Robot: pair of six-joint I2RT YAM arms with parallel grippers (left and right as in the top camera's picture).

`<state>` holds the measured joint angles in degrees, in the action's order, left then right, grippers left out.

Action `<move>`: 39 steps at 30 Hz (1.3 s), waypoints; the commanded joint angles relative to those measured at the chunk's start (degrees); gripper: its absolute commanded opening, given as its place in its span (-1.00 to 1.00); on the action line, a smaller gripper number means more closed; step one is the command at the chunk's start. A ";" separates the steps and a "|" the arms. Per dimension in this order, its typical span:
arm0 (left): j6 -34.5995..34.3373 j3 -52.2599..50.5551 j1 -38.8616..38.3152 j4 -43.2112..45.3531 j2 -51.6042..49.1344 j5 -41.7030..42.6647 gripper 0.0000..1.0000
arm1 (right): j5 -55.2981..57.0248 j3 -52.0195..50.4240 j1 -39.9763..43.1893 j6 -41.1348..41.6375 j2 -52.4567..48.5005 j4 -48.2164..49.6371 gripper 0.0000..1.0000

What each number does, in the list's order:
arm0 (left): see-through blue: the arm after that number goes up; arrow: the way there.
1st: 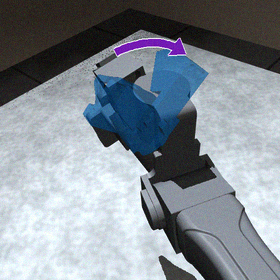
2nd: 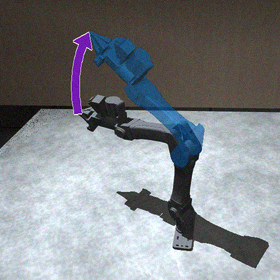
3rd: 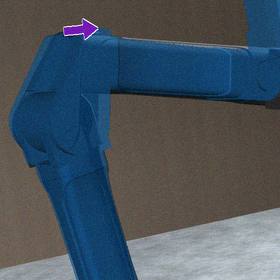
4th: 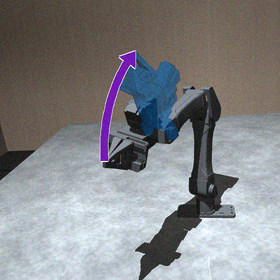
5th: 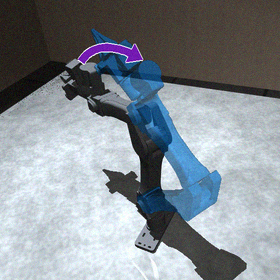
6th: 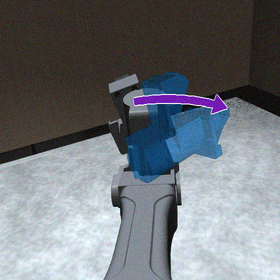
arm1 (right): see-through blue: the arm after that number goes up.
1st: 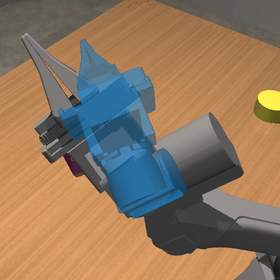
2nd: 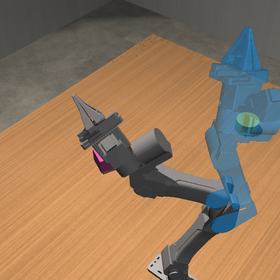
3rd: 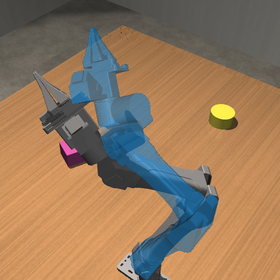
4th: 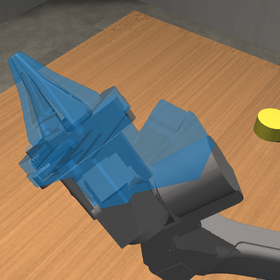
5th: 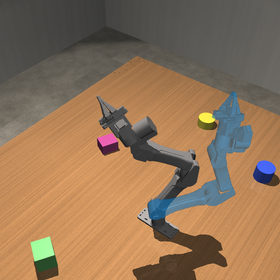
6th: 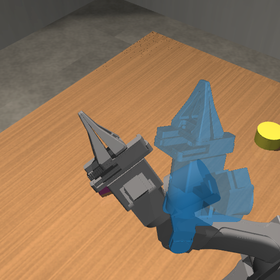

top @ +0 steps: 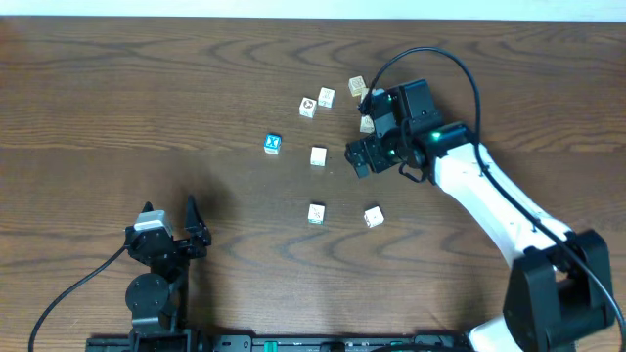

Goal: Lift 4 blocks
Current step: 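Move the right gripper forward over the block with red grapes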

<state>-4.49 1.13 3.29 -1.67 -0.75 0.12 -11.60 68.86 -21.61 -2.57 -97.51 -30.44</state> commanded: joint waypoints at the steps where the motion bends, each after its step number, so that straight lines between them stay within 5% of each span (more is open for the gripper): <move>1: -0.26 -0.90 0.24 -2.54 0.15 -0.72 0.49 | 1.22 0.90 -0.09 -2.69 -3.06 2.80 0.93; 22: -0.26 -0.90 0.24 -2.54 0.15 -0.72 0.49 | 1.01 0.92 -0.20 -2.19 -15.89 11.87 0.73; 39: -0.26 -0.90 0.24 -2.54 0.15 -0.72 0.49 | 1.03 0.92 -0.20 0.00 -17.35 17.22 0.28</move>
<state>-4.47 1.13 3.29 -1.67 -0.75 0.10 -10.50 68.93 -21.61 -4.03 -114.37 -14.13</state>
